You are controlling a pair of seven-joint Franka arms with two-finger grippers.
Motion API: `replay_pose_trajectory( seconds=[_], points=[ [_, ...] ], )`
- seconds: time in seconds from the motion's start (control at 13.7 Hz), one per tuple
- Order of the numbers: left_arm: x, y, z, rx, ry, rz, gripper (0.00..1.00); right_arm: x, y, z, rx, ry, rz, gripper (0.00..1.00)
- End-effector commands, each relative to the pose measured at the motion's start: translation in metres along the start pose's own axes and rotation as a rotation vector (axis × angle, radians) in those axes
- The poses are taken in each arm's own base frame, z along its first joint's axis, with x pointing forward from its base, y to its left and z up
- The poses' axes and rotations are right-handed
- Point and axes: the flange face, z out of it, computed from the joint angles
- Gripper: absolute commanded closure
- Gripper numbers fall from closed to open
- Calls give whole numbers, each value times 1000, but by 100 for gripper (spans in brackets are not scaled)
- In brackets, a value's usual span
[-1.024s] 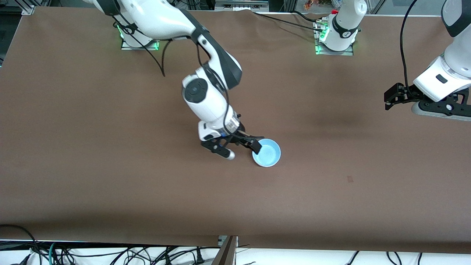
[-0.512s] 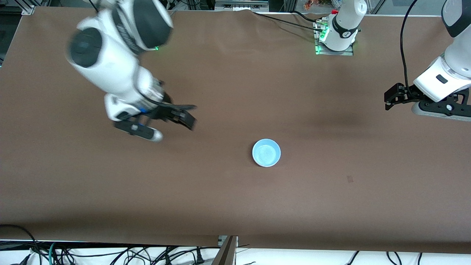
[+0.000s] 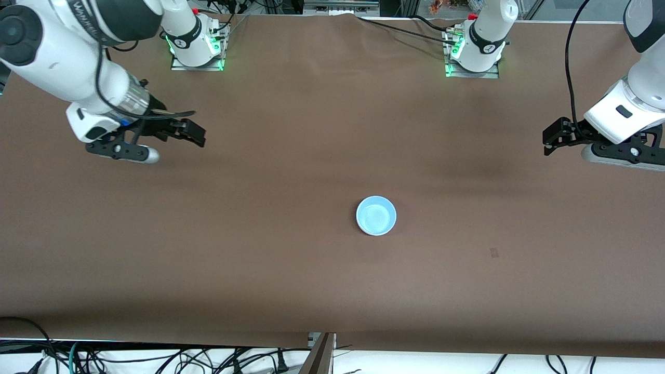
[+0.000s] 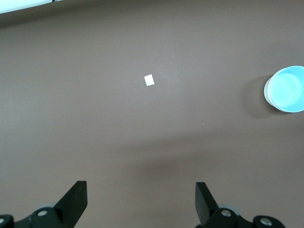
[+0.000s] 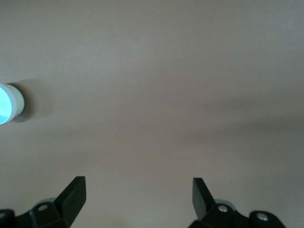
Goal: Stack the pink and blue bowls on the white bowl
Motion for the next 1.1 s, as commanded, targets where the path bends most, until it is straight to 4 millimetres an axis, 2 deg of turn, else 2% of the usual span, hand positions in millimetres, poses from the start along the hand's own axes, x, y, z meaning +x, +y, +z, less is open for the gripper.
replay_pose_trajectory(
  seconds=[0.0, 0.22, 0.66, 0.8, 1.02],
  points=[
    [4, -3, -5, -6, 7, 19, 0, 2, 23, 0, 11, 22, -4, 1],
    [4, -3, -5, -6, 9, 17, 0, 12, 66, -11, 1, 54, -2, 1],
    [4, -1, -5, -7, 9, 13, 0, 18, 94, -11, -39, 51, -173, 1],
    [4, -1, -5, -8, 8, 14, 0, 17, 98, -9, -135, 41, -225, 1],
    [4, -3, -5, -7, 7, 8, 0, 12, 83, -14, -187, 53, -264, 1]
  ],
)
